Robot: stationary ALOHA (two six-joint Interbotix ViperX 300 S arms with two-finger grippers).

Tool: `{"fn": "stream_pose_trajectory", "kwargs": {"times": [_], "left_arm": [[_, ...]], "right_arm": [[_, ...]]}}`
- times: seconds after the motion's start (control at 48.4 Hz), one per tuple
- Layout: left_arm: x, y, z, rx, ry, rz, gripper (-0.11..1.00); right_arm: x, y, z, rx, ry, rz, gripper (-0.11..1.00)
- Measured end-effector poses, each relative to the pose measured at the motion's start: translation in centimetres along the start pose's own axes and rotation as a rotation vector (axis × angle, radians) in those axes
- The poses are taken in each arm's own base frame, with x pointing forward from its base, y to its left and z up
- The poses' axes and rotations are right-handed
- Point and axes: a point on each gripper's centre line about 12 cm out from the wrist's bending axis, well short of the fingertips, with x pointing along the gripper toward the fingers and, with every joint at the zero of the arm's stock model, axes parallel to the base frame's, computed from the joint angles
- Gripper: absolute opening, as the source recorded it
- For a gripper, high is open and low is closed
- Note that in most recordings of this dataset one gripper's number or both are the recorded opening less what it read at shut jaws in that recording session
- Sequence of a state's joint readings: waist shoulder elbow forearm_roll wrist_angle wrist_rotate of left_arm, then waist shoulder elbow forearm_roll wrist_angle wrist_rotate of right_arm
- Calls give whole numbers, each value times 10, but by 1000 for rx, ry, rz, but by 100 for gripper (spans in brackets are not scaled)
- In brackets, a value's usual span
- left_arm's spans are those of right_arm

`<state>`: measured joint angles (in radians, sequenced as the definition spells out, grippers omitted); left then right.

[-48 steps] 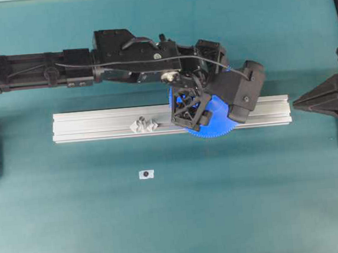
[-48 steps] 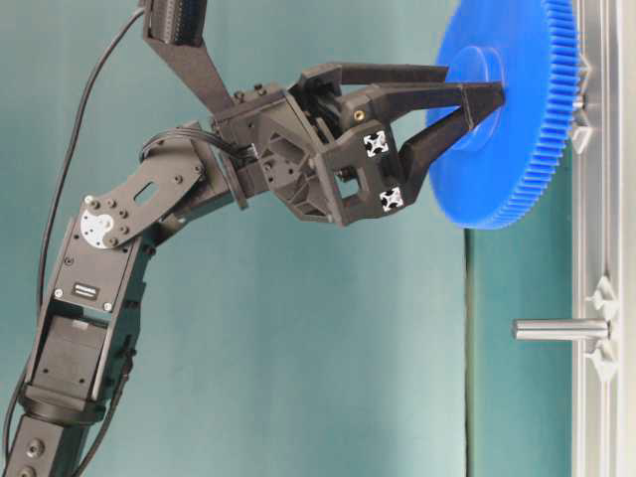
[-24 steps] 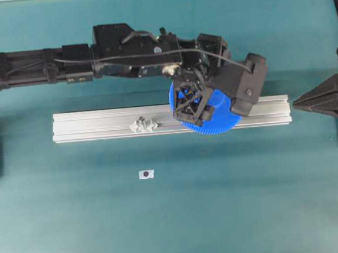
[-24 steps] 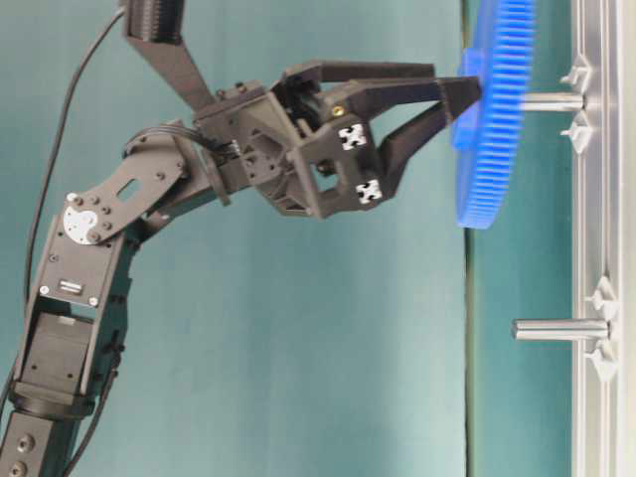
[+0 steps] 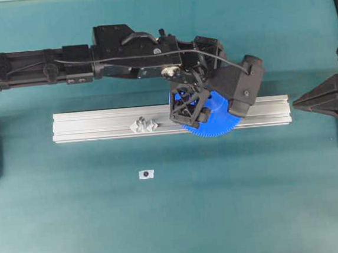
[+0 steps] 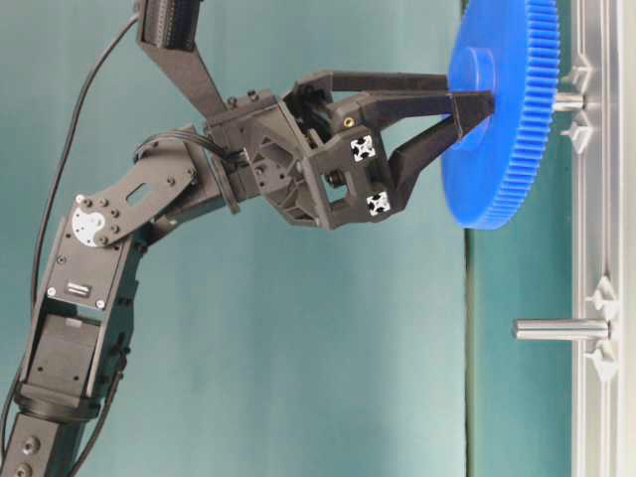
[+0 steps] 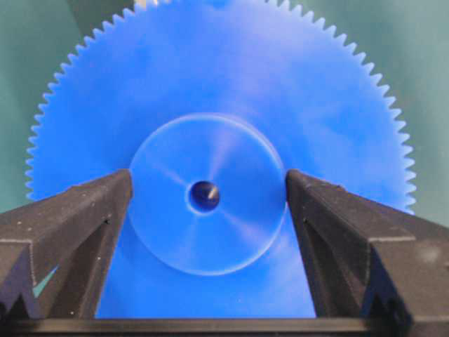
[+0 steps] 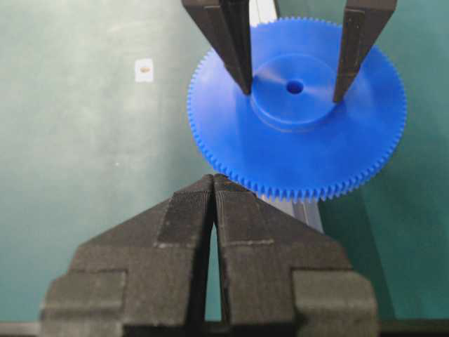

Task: Insert the large gear onto the shaft.
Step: 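Lower the gear down onto the shaft with the left gripper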

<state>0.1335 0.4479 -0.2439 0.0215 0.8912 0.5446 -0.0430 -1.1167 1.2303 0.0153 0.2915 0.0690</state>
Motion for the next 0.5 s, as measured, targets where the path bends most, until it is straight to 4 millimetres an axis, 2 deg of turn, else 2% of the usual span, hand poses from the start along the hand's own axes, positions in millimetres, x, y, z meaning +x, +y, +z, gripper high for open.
{"fn": "stream_pose_trajectory", "kwargs": {"times": [0.495], "left_arm": [[-2,-2,-2,-5,5,-3,86]], "right_arm": [[0,0,0,-2,0,1,9]]}}
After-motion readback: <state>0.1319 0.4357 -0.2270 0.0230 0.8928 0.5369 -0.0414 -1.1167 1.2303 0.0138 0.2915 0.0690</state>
